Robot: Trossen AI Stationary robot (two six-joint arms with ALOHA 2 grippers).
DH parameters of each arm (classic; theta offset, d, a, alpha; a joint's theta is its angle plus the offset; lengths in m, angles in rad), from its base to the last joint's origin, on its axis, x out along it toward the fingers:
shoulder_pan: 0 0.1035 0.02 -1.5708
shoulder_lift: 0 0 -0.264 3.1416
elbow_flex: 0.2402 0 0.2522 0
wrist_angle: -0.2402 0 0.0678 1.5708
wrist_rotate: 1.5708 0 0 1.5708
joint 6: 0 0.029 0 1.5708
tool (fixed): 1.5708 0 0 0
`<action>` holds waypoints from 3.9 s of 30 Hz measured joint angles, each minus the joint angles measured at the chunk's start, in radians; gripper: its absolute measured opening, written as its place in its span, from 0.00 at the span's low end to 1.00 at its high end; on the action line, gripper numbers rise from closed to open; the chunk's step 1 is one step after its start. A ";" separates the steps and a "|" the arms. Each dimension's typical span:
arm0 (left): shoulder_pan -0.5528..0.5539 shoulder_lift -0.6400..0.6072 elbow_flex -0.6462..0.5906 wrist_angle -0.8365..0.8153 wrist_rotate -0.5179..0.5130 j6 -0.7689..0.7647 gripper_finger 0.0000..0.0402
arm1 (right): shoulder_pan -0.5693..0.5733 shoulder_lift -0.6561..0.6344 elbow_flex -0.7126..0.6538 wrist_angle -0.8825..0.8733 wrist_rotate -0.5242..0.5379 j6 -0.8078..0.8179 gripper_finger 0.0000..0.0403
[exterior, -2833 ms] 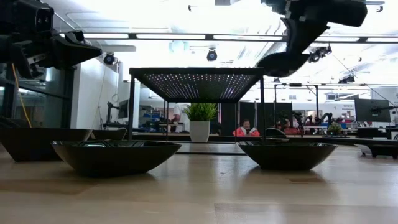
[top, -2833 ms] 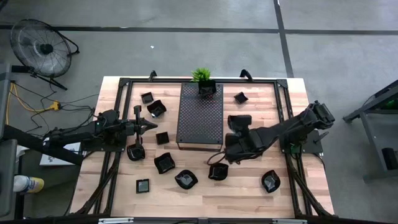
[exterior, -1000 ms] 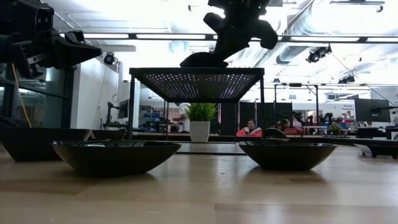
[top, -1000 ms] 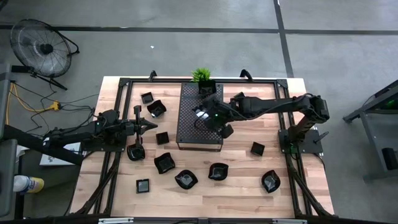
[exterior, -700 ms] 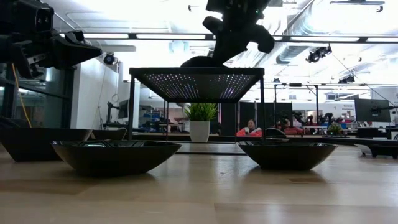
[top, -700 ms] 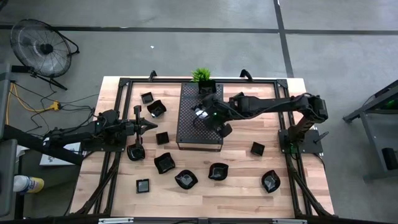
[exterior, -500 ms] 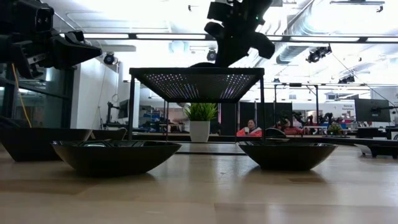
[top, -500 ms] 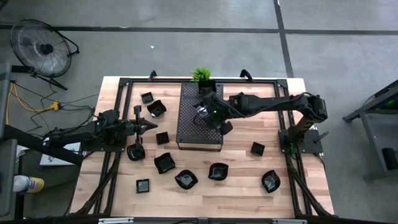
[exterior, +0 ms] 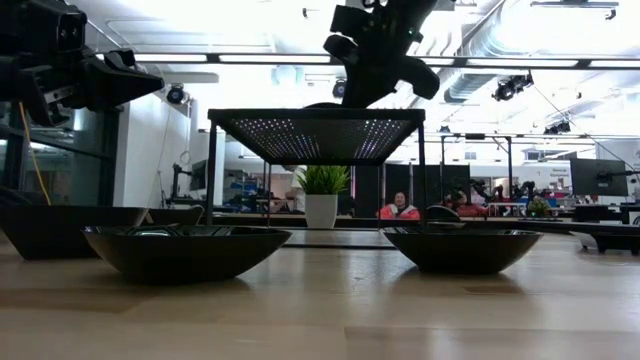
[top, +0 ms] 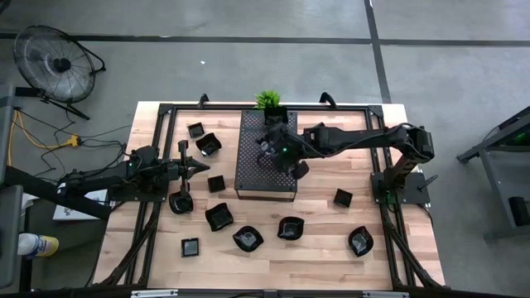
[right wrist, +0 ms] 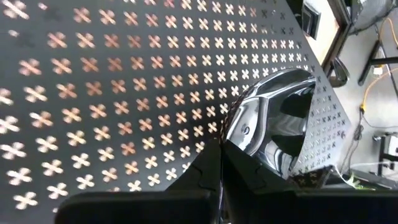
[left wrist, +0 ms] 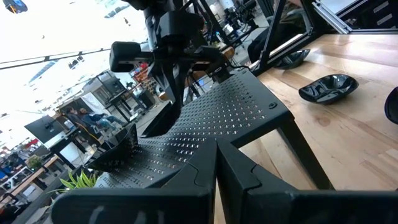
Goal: Pick & Place Mini shaped plates
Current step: Put the leaf shaped plate on the shelf, then stack the leaf shaped plate on top of the leaf shaped plate on the shelf
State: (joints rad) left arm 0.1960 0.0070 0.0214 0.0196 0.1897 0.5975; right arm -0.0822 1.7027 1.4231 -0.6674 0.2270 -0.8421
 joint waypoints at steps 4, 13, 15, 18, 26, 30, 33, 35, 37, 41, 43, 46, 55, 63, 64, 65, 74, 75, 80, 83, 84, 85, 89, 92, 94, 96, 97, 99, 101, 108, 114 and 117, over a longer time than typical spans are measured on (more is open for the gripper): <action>0.000 0.000 0.000 0.000 0.000 0.000 0.00 | 0.000 0.012 0.000 0.009 0.013 -0.005 0.00; 0.000 0.000 0.000 0.000 0.000 0.000 0.00 | 0.000 0.021 0.001 0.055 0.008 -0.014 0.00; 0.000 0.000 0.000 0.000 0.000 0.000 0.00 | 0.000 0.021 0.001 0.053 0.011 -0.014 0.00; 0.000 0.000 0.000 0.000 0.000 0.000 0.00 | -0.001 0.021 0.001 0.053 0.014 -0.014 0.02; 0.000 0.000 0.000 0.000 0.000 0.000 0.00 | -0.003 0.021 0.001 0.053 0.014 -0.011 0.07; 0.000 0.000 0.000 0.000 0.000 0.000 0.00 | -0.003 0.021 0.001 0.053 0.014 -0.005 0.09; 0.000 0.000 0.000 0.000 0.000 0.000 0.00 | -0.003 0.021 0.001 0.053 0.013 -0.003 0.12; 0.000 0.000 0.000 0.000 0.000 0.000 0.00 | -0.003 0.021 0.001 0.053 0.013 0.006 0.14; 0.000 0.000 0.000 0.000 0.000 0.000 0.00 | -0.003 0.021 0.001 0.053 0.016 0.020 0.18; 0.000 0.000 0.000 0.000 0.000 0.000 0.00 | -0.003 0.021 0.001 0.052 0.033 0.033 0.26; 0.000 0.000 0.000 0.000 0.000 0.000 0.00 | -0.003 0.021 0.001 0.052 0.056 0.032 0.30; 0.000 0.000 0.000 0.000 0.000 0.000 0.00 | -0.003 0.021 0.001 0.052 0.115 0.034 0.34; 0.000 0.000 0.000 0.000 0.000 0.000 0.00 | 0.027 0.021 0.001 0.023 0.212 0.128 0.36; 0.000 0.000 0.000 0.000 0.000 0.000 0.00 | 0.101 0.014 0.001 -0.096 0.342 0.219 0.36; 0.000 0.000 0.000 0.000 0.000 0.000 0.00 | 0.114 0.010 0.001 -0.118 0.379 0.241 0.36; 0.000 0.000 0.000 0.000 0.000 0.000 0.00 | 0.128 0.004 0.001 -0.145 0.415 0.271 0.36; 0.000 0.000 0.000 0.000 0.000 0.000 0.00 | 0.233 -0.071 0.002 -0.363 0.466 0.695 0.36; 0.000 0.000 0.000 0.000 0.000 0.000 0.00 | 0.240 -0.077 0.002 -0.379 0.443 0.739 0.36; 0.000 0.000 0.000 0.000 0.000 0.000 0.00 | 0.268 -0.088 0.002 -0.397 0.262 0.910 0.36; 0.000 0.000 0.000 0.000 0.000 0.000 0.00 | 0.285 -0.086 0.002 -0.393 0.160 0.970 0.36; 0.000 0.000 0.000 0.000 0.000 0.000 0.00 | 0.292 -0.084 0.002 -0.388 0.136 0.980 0.36; 0.000 0.000 0.000 0.000 0.000 0.000 0.00 | 0.301 -0.083 0.002 -0.383 0.115 0.986 0.36; 0.000 0.000 0.000 0.000 0.000 0.000 0.00 | 0.352 -0.081 0.002 -0.364 0.094 0.995 0.36; 0.000 0.000 0.000 0.000 0.000 0.000 0.00 | 0.399 -0.081 0.002 -0.357 0.104 0.994 0.36; 0.000 0.000 0.000 0.000 0.000 0.000 0.00 | 0.431 -0.080 0.002 -0.353 0.105 1.003 0.36; 0.000 0.000 0.000 0.000 0.000 0.000 0.00 | 0.464 -0.075 0.002 -0.349 0.112 1.024 0.36; 0.000 0.000 0.000 0.000 0.000 0.000 0.00 | 0.483 -0.072 0.001 -0.347 0.127 1.029 0.36; 0.000 0.000 0.000 0.000 0.000 0.000 0.00 | 0.521 -0.068 -0.011 -0.322 0.165 1.040 0.36; 0.000 0.000 0.000 0.000 0.000 0.000 0.00 | 0.556 -0.067 -0.041 -0.283 0.180 1.040 0.36; 0.000 0.000 0.000 0.000 0.000 0.000 0.00 | 0.631 -0.065 -0.218 -0.066 0.172 1.018 0.36; 0.000 0.000 0.000 0.000 0.000 0.000 0.00 | 0.657 -0.065 -0.354 0.089 0.130 0.995 0.36; 0.000 0.000 0.000 0.000 0.000 0.000 0.00 | 0.667 -0.065 -0.391 0.106 0.122 0.991 0.36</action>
State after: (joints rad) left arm 0.1959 0.0067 0.0212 0.0196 0.1895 0.5976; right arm 0.5852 1.6375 1.0317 -0.5612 0.3487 0.1490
